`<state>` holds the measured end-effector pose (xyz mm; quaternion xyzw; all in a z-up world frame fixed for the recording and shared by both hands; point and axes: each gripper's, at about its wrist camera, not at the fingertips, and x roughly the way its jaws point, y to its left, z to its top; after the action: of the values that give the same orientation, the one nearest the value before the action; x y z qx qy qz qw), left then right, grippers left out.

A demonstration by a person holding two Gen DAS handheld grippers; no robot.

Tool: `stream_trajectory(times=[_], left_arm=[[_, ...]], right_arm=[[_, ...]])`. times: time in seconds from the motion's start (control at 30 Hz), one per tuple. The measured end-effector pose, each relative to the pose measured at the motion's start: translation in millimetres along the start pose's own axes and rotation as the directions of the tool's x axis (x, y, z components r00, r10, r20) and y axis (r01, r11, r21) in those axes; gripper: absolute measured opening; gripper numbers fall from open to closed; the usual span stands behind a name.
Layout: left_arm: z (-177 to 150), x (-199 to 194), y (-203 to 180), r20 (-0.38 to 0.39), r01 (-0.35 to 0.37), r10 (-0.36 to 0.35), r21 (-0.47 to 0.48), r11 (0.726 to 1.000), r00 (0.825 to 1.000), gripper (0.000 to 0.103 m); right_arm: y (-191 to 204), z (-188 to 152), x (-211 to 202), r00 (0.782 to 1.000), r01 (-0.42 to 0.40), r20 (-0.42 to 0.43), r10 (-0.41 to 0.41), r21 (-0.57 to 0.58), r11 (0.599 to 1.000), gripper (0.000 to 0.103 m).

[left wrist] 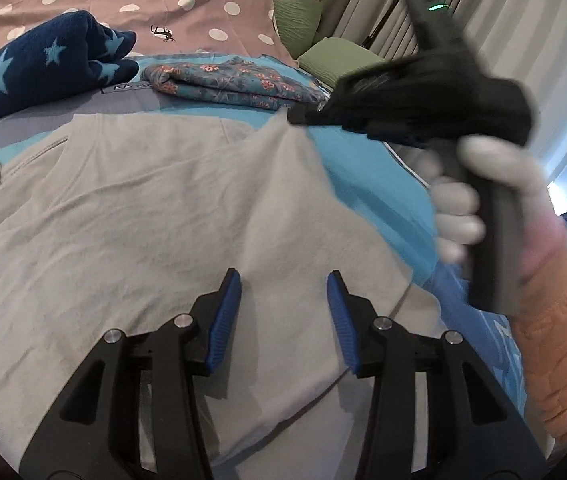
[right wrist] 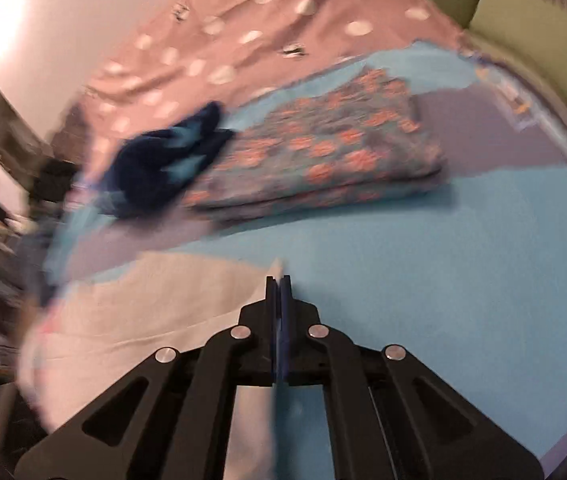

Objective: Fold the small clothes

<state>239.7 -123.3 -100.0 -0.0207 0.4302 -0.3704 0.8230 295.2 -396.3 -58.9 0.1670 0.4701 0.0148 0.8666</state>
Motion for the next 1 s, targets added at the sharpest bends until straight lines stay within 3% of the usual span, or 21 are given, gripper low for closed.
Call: stream_trajectory(times=[0.03, 0.07, 0.2, 0.3, 0.37, 0.43, 0.47, 0.57, 0.67, 0.73, 0.83, 0.93, 1.0], left_arm=[[0.2, 0.5, 0.4, 0.000, 0.002, -0.002, -0.002, 1.000, 1.000, 0.045], [0.8, 1.1, 0.9, 0.002, 0.005, -0.005, -0.004, 1.000, 1.000, 0.045], [0.9, 1.8, 1.7, 0.001, 0.004, -0.004, -0.004, 1.000, 1.000, 0.047], [-0.4, 1.8, -1.0, 0.000, -0.010, 0.010, 0.008, 1.000, 1.000, 0.047], [-0.5, 2.0, -1.5, 0.000, -0.015, 0.015, 0.011, 1.000, 1.000, 0.047], [-2.5, -0.3, -1.7, 0.002, -0.011, 0.011, 0.008, 1.000, 1.000, 0.047], [-2.3, -0.4, -1.6, 0.004, -0.007, 0.007, 0.003, 1.000, 1.000, 0.047], [-2.7, -7.2, 1.4, 0.020, -0.017, 0.017, -0.024, 1.000, 1.000, 0.046], [-6.9, -26.7, 5.3, 0.031, -0.066, 0.067, -0.050, 0.997, 0.997, 0.045], [-13.6, -55.3, 16.0, 0.064, -0.097, 0.102, -0.081, 0.992, 0.993, 0.045], [-29.0, -116.2, 47.4, 0.137, -0.176, 0.196, -0.141, 0.974, 0.971, 0.046], [-46.9, -177.5, 93.9, 0.180, -0.301, 0.347, -0.239, 0.923, 0.921, 0.052], [-63.1, -220.1, 138.6, 0.190, -0.356, 0.443, -0.365, 0.860, 0.876, 0.054]], right_arm=[[-5.5, -2.9, 7.8, 0.997, 0.071, -0.008, -0.071, -0.009, 0.997, 0.000], [-9.9, -4.3, 9.0, 0.998, 0.067, 0.003, -0.067, -0.008, 0.998, 0.000], [-17.0, -8.9, -15.9, 0.999, -0.013, 0.030, 0.012, 0.036, 0.999, 0.000], [16.8, -19.8, -44.1, 0.990, -0.125, 0.062, 0.130, -0.074, 0.989, 0.003], [37.3, -36.0, -50.6, 0.980, -0.198, 0.006, 0.201, -0.147, 0.969, 0.003], [45.2, -53.2, -36.4, 0.994, -0.100, -0.062, 0.089, -0.203, 0.974, 0.003], [40.7, -63.4, -18.5, 0.995, 0.029, -0.083, -0.050, -0.239, 0.970, 0.004], [26.9, -78.3, -22.0, 1.000, -0.003, 0.001, 0.003, -0.220, 0.975, 0.005], [32.2, -90.4, -42.7, 0.996, 0.092, 0.013, -0.091, -0.215, 0.972, 0.010], [33.9, -103.0, -60.3, 0.995, 0.101, 0.038, -0.095, -0.240, 0.966, 0.010], [31.7, -122.1, -86.1, 0.994, 0.099, 0.076, -0.080, -0.279, 0.955, 0.011], [34.5, -135.9, -97.2, 0.996, 0.068, 0.068, -0.051, -0.288, 0.955, 0.018], [39.6, -141.2, -98.6, 0.997, 0.054, 0.060, -0.038, -0.289, 0.956, 0.020]])
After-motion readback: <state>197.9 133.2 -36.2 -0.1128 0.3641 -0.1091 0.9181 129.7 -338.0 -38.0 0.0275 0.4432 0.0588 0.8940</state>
